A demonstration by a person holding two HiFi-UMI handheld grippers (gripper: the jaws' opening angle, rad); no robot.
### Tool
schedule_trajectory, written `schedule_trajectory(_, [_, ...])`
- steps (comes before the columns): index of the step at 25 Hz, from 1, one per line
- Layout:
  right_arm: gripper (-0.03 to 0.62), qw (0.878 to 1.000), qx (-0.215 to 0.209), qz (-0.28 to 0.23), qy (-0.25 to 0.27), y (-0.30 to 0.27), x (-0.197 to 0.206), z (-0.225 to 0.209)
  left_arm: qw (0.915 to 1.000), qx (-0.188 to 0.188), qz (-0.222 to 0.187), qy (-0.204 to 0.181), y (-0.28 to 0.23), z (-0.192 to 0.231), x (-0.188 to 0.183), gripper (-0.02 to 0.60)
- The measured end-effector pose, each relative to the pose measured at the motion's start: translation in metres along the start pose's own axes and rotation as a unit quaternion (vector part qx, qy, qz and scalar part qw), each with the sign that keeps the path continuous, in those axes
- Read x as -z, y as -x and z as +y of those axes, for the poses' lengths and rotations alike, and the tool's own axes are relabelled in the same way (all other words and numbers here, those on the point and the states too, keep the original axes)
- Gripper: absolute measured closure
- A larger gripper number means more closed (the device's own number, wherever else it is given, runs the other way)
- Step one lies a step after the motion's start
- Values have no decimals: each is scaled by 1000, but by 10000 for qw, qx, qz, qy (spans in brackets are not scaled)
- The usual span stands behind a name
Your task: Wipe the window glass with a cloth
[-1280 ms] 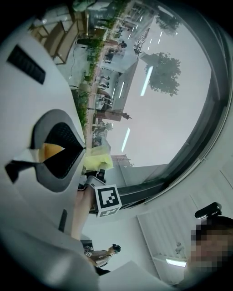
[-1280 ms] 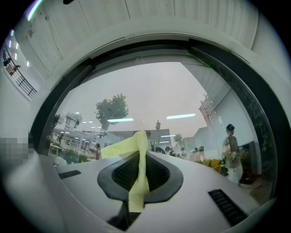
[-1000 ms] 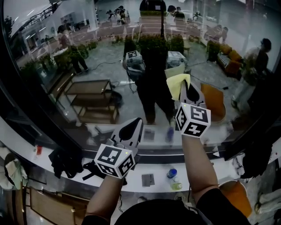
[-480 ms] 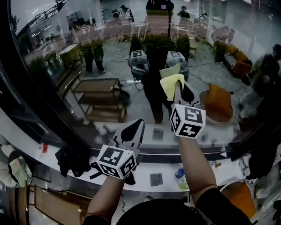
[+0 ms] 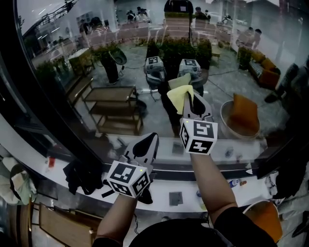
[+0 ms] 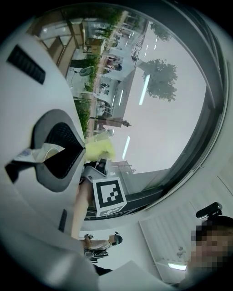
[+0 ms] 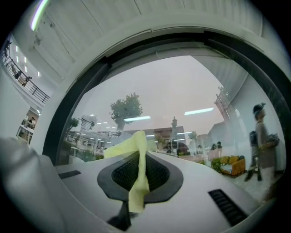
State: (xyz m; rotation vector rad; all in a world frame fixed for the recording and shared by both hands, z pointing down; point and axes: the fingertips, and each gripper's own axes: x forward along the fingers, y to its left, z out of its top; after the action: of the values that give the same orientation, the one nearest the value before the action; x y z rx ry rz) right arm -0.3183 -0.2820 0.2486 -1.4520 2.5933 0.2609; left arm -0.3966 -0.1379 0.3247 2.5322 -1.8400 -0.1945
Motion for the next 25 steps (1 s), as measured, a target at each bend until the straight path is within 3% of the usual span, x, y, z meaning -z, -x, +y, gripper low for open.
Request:
schedule_trajectory(7, [554,9996,-205,36,194,-9,6,18,10000,-54,9,52,-5,5,1,577])
schedule_trajectory(25, [554,9995,-265,23,161,-9,5,19,9999,-60,11,100,-6,7,2,577])
